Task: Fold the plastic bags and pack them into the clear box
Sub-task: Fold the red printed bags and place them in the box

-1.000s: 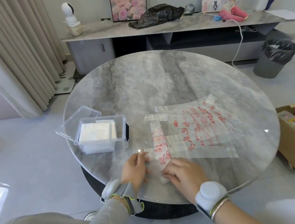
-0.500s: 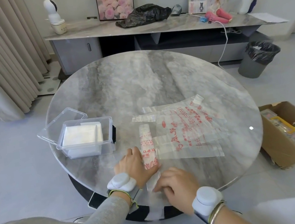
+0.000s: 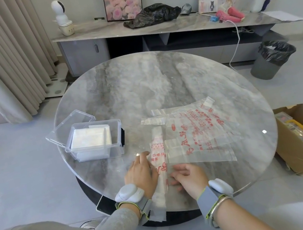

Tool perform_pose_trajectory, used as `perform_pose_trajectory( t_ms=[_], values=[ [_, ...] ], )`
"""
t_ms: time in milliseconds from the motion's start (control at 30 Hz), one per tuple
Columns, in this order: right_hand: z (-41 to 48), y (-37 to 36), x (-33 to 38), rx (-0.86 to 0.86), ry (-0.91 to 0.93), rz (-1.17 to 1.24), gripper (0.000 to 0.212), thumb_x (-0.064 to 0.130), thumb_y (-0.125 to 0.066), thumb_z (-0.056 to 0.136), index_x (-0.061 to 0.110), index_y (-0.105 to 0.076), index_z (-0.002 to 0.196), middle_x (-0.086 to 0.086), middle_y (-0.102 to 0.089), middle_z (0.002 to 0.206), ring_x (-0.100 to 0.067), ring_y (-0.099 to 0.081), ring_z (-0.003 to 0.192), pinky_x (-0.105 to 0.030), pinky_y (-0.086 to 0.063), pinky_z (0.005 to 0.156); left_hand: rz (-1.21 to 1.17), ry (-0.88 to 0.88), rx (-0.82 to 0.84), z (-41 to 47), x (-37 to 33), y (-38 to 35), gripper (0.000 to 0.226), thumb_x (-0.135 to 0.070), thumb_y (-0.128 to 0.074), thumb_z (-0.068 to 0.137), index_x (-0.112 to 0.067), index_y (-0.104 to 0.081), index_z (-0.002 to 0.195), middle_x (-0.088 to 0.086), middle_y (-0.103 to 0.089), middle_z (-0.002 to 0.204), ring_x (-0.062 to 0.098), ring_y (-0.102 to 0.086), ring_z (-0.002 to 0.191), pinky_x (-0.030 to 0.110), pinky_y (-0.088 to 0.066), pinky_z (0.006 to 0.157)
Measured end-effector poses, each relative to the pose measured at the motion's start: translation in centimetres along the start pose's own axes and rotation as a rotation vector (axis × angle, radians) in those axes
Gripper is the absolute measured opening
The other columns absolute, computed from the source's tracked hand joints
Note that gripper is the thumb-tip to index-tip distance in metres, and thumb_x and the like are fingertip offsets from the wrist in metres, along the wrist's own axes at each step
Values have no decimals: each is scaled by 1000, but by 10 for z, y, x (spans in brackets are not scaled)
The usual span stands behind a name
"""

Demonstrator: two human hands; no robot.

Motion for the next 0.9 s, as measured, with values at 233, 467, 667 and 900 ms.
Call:
perform_pose_trajectory(
  t_ms=[233,467,667,900],
  values=[
    [5,-12,11,57,-25,-39,16,26,-59,94,14,-69,89,4,-71,75,-3,-50,38,-13,-34,40,-97,33,48,-4,-1,8,31,-36,-57,90,-41,-61,120,-15,-59,87,8,-59,81,25,-48,72],
    [2,-11,11,11,90,-101,17,28,-61,93,19,-68,82,7,-61,61,3,-55,43,-13,-39,49,-285,52,49,-8,-8,15,23,-56,-59,89,-40,-75,84,-12,-68,78,4,-64,71,27,-55,67],
    [4,-7,14,-71,142,-29,20,23,-59,94,15,-64,76,5,-67,65,-1,-62,56,-27,-50,61,-661,83,225,-5,-14,17,10,-32,-67,90,-33,-77,93,-14,-75,88,-1,-69,83,22,-55,82],
    [4,0,14,-50,195,29,24,21,-61,93,18,-65,69,9,-67,62,-5,-65,63,-32,-51,67,-875,193,326,-4,-17,26,21,-39,-67,89,-24,-79,96,0,-76,93,7,-70,89,25,-55,84]
  ],
)
Point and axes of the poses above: each hand's wrist, its own z-axis towards the middle knuckle, its own y-axis out of the back of the hand, x = y × z, the point moved 1 cm from there along z, towards the middle knuckle
